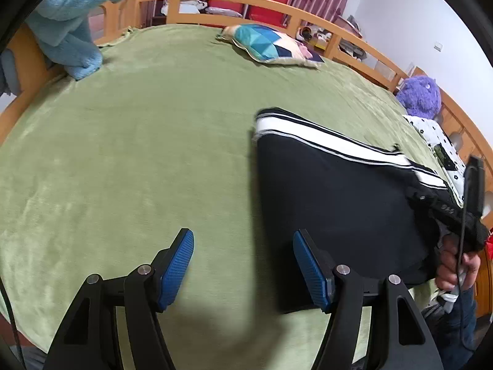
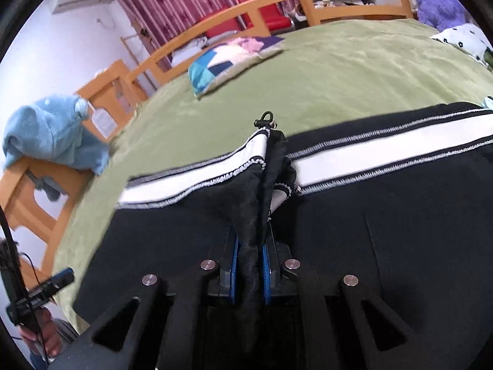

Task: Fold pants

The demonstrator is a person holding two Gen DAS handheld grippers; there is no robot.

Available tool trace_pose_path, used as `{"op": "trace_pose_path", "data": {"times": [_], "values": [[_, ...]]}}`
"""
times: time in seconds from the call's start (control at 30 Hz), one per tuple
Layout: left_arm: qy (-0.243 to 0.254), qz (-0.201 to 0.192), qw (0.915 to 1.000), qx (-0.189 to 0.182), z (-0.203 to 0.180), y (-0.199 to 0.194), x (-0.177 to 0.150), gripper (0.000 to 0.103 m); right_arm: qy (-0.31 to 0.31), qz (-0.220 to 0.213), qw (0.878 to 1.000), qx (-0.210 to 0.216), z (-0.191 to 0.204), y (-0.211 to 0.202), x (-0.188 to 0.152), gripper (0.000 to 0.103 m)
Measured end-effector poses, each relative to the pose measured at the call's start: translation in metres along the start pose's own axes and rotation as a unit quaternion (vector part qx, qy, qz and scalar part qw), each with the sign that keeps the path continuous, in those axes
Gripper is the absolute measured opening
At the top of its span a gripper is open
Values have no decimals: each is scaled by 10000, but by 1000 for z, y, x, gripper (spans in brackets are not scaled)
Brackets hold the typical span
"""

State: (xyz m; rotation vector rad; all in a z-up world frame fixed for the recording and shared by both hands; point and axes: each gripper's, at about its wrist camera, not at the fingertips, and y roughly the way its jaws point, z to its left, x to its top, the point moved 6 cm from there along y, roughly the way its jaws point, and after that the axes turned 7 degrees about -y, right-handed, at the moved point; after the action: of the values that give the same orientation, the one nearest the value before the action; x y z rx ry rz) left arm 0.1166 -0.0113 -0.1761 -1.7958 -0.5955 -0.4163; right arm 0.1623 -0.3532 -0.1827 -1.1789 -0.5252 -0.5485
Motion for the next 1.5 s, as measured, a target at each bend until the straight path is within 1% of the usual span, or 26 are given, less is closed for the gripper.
{"op": "trace_pose_path", "data": {"times": [0.07, 0.1, 0.13, 0.2, 0.27, 0.3, 0.37, 0.43, 0.53, 0.57, 0.63, 0.7, 0.77, 0.83, 0.9, 0.97, 1.0, 1.03, 1.1, 1.13, 1.23, 1.3, 1.37, 1.5], "values": [[-2, 75, 10000, -50, -9, 4, -1, 65, 10, 185, 9998, -120, -5, 9, -8, 25], [-3, 100, 9999, -67, -13, 6, -2, 65, 4, 340, 9993, -149, -8, 14, -12, 32], [4, 118, 9999, -101, -18, 7, -2, 65, 33, 423, 9990, -167, -12, 13, -17, 32], [44, 122, 9998, -121, -25, 9, -4, 65, 171, 322, 9993, -35, -17, 6, -20, 35], [90, 155, 9998, -65, -30, 15, -6, 65, 258, 100, 9996, 45, -21, -8, -24, 38], [102, 205, 9997, -19, -31, 20, -8, 65, 253, 39, 9996, 87, -22, -13, -27, 38], [89, 327, 9994, 77, -30, 29, -11, 65, 132, 199, 9995, 215, -18, -12, -38, 37], [73, 451, 9989, 128, -28, 37, -14, 65, -108, 315, 9991, 253, -9, -9, -51, 36], [-4, 533, 9985, 134, -25, 43, -18, 65, -568, 319, 9977, 201, 2, -11, -65, 36], [-42, 537, 9985, 97, -23, 43, -18, 65, -669, 335, 9967, 301, 7, -12, -68, 36], [-160, 537, 9984, -12, -20, 43, -18, 65, -710, 401, 9950, 570, 11, -17, -74, 36], [-196, 532, 9984, -59, -20, 45, -16, 65, -648, 342, 9948, 708, 8, -25, -75, 36], [-95, 486, 9988, -38, -21, 48, -14, 65, -527, 231, 9953, 785, 3, -36, -74, 36], [50, 422, 9991, 49, -24, 51, -8, 65, -439, 48, 9971, 616, -5, -48, -73, 37], [121, 416, 9990, 125, -25, 56, 0, 65, -463, -107, 9983, 330, -13, -60, -70, 37], [145, 439, 9988, 130, -26, 60, 7, 65, -547, -279, 9980, -166, -22, -73, -63, 36], [170, 486, 9986, 118, -27, 62, 9, 65, -581, -379, 9965, -471, -29, -79, -59, 36], [215, 543, 9982, 129, -28, 66, 12, 65, -615, -448, 9948, -675, -36, -85, -58, 36], [326, 600, 9975, 175, -30, 71, 16, 65, -570, -570, 9917, -1003, -49, -94, -54, 33], [379, 625, 9972, 178, -32, 73, 17, 65, -515, -701, 9890, -1200, -57, -100, -52, 31], [524, 682, 9960, 224, -34, 79, 19, 65, -417, -803, 9834, -1574, -75, -113, -49, 29], [570, 729, 9955, 224, -35, 83, 19, 65, -288, -745, 9816, -1732, -91, -120, -48, 29], [605, 781, 9949, 211, -35, 86, 19, 65, -128, -675, 9830, -1704, -106, -126, -49, 29], [602, 784, 9950, 136, -34, 88, 18, 66, 165, -705, 9798, -1863, -133, -138, -52, 29]]}}
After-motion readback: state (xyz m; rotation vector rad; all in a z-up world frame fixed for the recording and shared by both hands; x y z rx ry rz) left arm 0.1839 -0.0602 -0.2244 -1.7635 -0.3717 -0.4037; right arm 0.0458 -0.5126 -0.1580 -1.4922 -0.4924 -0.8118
